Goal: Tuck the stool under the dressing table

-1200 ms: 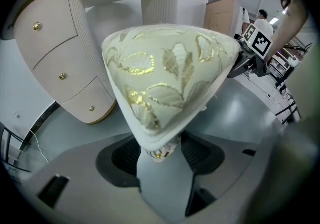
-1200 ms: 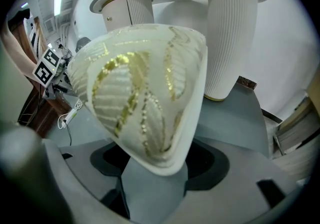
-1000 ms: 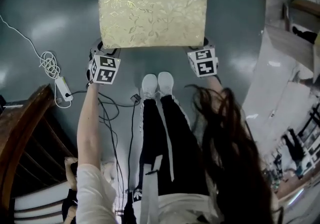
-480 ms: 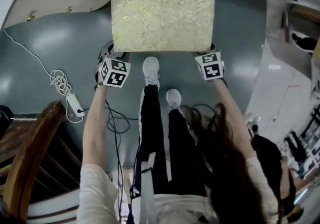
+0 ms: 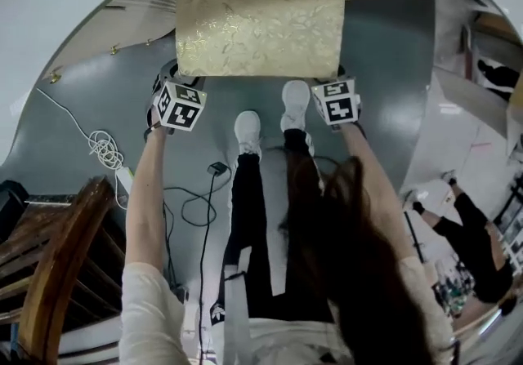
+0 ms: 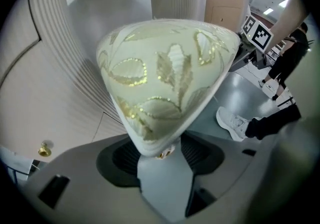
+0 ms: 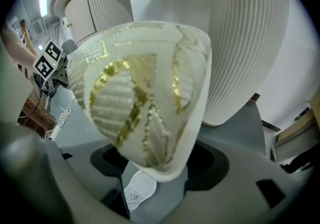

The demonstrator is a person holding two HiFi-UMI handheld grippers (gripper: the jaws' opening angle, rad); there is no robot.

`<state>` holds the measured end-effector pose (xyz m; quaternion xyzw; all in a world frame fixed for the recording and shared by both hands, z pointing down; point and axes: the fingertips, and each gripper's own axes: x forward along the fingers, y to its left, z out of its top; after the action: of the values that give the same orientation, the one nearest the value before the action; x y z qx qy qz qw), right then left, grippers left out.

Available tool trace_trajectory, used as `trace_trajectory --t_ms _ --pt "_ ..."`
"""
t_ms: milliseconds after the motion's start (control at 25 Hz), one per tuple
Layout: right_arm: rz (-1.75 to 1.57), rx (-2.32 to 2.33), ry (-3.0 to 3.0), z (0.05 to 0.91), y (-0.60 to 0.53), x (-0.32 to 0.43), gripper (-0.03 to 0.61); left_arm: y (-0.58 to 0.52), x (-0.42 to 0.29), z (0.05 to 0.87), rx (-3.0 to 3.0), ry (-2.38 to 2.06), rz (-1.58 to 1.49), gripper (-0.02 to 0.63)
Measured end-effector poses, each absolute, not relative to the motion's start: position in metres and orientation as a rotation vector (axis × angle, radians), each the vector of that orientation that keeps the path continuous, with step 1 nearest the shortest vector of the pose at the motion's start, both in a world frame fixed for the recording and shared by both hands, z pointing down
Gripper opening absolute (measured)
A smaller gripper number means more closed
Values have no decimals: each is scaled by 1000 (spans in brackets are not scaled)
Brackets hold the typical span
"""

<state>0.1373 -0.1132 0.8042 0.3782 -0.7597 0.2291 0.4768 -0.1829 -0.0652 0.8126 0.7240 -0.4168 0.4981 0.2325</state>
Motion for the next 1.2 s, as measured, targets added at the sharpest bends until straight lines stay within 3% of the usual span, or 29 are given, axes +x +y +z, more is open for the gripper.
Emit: trace_trajectory --t_ms 720,1200 --pt "479 895 -1953 798 -176 105 321 -136 -214 805 1968 -1188 1445 251" --pt "390 821 -1927 793 -206 107 321 -137 -208 803 1948 -1296 1342 249"
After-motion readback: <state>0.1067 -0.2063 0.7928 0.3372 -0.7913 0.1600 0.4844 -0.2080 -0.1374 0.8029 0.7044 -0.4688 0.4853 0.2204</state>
